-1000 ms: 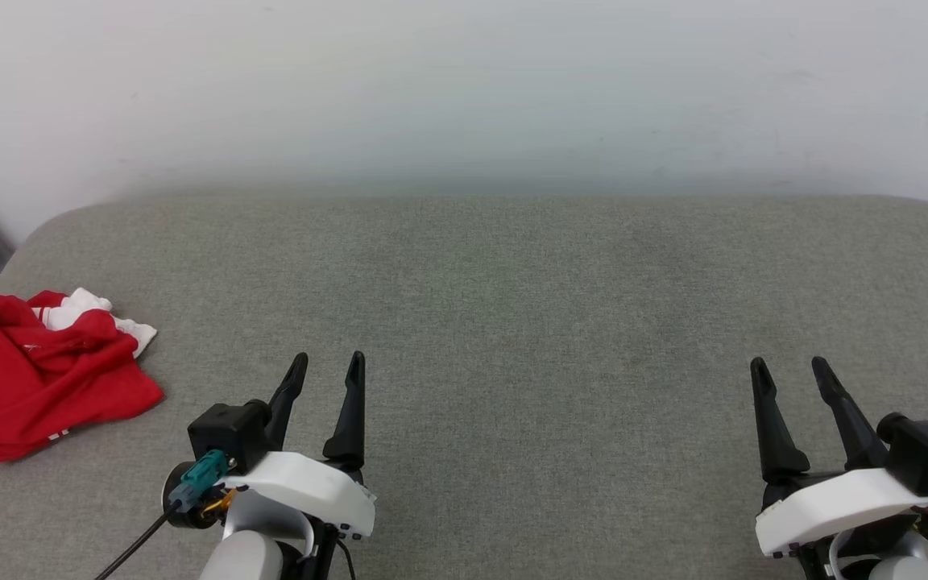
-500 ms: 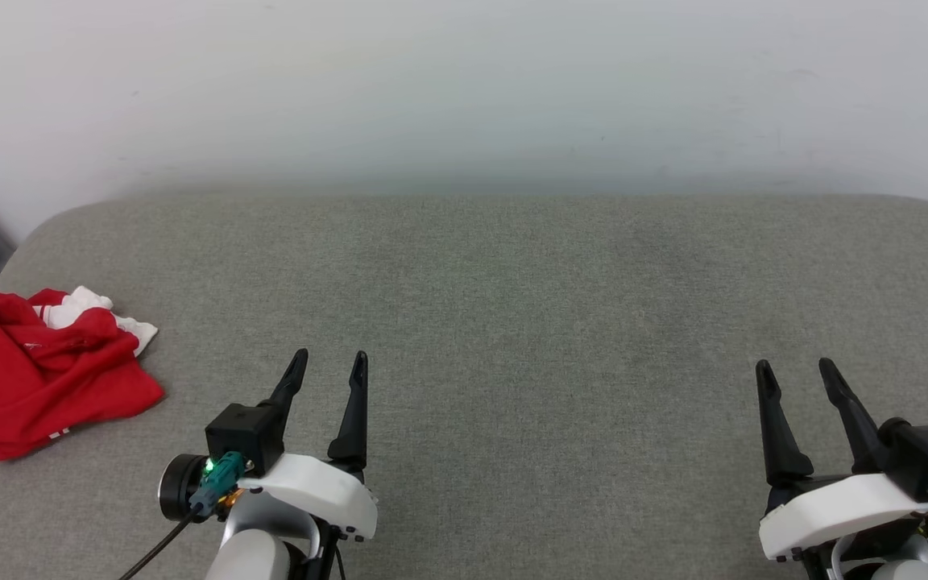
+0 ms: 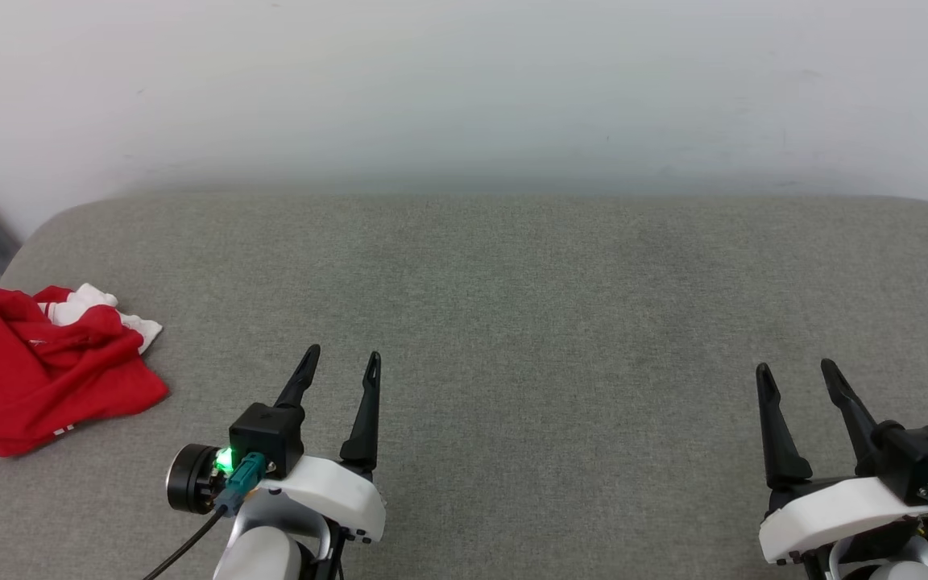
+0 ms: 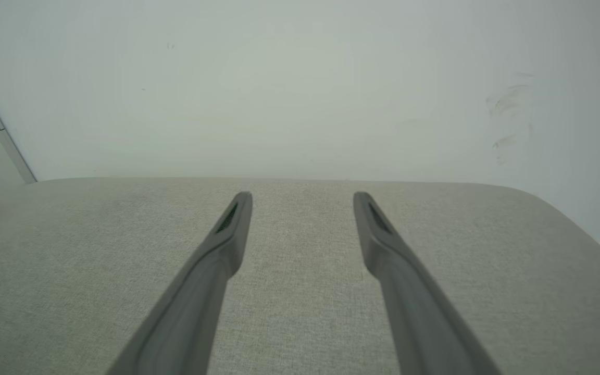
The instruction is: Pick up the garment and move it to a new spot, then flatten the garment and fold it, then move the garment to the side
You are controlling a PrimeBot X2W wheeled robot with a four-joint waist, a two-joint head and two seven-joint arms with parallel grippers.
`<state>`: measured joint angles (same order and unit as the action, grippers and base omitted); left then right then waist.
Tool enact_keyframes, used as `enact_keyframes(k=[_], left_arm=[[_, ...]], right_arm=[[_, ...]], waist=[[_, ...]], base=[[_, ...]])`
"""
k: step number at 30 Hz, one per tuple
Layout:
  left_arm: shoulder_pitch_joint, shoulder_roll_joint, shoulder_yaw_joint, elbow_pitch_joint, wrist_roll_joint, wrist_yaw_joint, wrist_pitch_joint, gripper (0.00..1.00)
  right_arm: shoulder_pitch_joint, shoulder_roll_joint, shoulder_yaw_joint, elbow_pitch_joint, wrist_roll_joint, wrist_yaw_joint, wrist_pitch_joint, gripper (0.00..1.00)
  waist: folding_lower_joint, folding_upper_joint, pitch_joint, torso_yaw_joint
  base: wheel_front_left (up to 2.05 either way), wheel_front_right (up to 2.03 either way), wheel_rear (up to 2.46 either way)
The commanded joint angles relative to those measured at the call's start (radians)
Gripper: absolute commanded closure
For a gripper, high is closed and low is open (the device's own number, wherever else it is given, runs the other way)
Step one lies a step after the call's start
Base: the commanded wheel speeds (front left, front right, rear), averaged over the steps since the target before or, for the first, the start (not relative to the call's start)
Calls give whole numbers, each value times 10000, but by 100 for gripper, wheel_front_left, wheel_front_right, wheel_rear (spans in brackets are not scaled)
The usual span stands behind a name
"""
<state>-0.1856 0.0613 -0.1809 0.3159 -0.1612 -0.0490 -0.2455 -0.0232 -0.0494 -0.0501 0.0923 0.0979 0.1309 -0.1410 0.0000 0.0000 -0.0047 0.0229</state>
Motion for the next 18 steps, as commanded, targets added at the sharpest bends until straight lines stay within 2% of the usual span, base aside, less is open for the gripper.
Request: enact_keyframes(k=[1, 9, 18], left_arm=[[-135, 14, -28, 25, 179, 32, -78, 0], [-232, -13, -126, 219, 551, 81, -223, 0], [-390, -53, -170, 282, 275, 140, -201, 0]], right_arm=[[-7, -16, -13, 1, -181, -3, -89, 0], [0, -15, -26, 80, -670, -3, -209, 0], [-139, -13, 20, 170, -459, -3, -266, 0]], waist=[[0, 0, -1, 14], [0, 0, -8, 149], [0, 0, 2, 602]], base=[[0, 0, 0], [0, 0, 0], [0, 0, 0]])
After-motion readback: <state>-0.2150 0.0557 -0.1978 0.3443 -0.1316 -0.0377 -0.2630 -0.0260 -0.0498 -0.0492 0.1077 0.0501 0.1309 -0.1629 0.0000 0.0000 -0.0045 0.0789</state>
